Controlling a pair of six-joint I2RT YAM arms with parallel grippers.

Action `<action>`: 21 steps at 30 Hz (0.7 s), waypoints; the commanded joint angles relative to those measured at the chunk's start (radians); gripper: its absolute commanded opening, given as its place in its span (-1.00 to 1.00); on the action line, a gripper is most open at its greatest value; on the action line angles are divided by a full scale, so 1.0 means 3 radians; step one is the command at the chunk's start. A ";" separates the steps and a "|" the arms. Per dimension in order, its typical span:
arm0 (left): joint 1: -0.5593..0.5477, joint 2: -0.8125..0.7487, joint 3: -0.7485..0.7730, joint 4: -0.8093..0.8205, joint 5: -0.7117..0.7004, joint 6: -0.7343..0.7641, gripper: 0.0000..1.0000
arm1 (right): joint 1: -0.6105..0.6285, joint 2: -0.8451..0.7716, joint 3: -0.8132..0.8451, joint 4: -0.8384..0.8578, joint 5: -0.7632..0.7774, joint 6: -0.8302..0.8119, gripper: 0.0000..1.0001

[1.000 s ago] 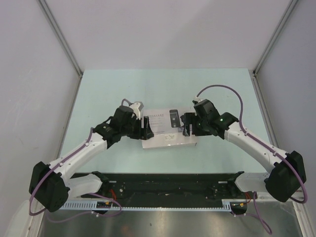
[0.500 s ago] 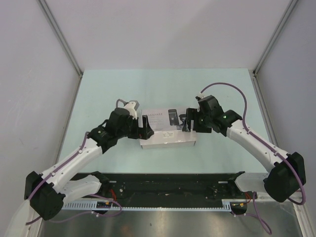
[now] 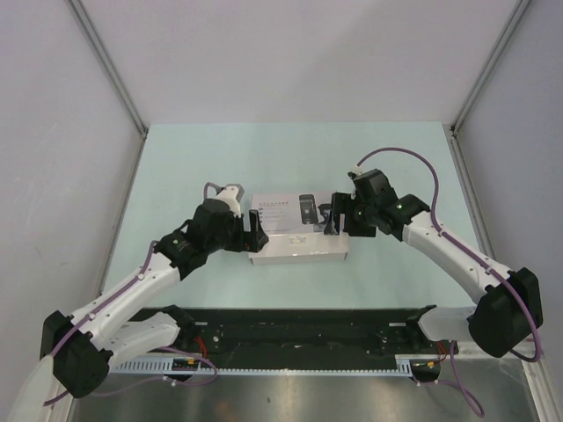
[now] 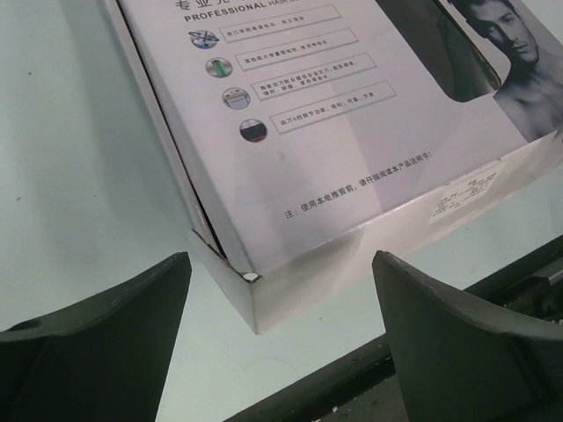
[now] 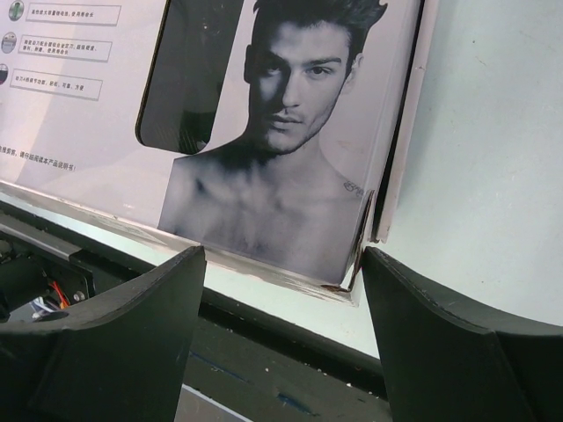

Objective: Sort the hair-cutting tools
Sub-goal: Close the storage box at the center of the board.

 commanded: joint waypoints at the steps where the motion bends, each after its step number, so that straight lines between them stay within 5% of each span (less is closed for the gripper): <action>1: -0.0043 0.0092 0.0018 0.0118 0.0122 -0.0036 0.74 | -0.0013 0.0014 0.0158 0.0158 -0.0123 0.0038 0.54; 21: -0.0043 0.0056 -0.0012 0.0129 0.0265 -0.0251 0.36 | -0.0038 0.0117 0.0158 0.0076 -0.0210 0.0048 0.48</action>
